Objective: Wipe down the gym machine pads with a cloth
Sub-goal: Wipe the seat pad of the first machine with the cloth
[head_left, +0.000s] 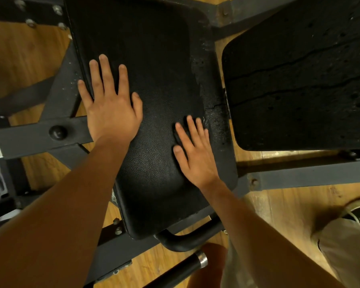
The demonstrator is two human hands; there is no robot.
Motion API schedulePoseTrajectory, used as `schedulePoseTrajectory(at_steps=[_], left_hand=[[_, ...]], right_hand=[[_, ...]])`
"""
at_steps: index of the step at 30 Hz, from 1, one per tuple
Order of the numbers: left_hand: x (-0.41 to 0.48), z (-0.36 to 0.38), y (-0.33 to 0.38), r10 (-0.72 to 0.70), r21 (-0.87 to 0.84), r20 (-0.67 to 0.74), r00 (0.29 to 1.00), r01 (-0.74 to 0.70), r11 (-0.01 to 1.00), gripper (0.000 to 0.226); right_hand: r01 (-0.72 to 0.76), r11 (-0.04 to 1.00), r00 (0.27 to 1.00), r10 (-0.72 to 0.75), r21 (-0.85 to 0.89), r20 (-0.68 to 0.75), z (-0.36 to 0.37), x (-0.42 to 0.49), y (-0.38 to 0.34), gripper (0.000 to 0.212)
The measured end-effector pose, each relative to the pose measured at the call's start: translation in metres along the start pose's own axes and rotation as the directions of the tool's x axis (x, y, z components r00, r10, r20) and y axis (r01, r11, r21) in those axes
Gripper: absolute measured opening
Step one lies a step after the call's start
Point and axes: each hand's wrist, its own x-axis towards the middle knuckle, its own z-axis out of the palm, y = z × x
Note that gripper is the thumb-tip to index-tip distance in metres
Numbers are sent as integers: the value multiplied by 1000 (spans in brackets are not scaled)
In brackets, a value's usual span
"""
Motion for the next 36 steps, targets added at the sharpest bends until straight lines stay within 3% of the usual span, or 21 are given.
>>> schedulePoseTrajectory(at_steps=[5,10,15,21,25,36], left_hand=[[1,0,0,-3,16,-11,1000,3,1000,62],[1,0,0,13,41,-6,1000,-13,999,62],[1,-2,0,21,63,18,1000,-22,998,63],[12,-9,1,45,92,82,996,-52,994,68],[17,-7,-2,60,94,59,996,-65,993,68],[73,-8,3,206,133,97,974,-218,967,75]], right_hand=[[-106,994,994,106,25,12,-7,44,-19,59],[-18,1000,997,18,0,72,-2,-10,-4,65],[-43,999,986,45,-15,159,4,-69,2,66],[-63,992,969,86,-109,231,0,-71,-2,60],[-110,978,983,133,-175,123,11,-75,-3,59],[-92,992,995,94,-85,19,19,-53,-4,55]])
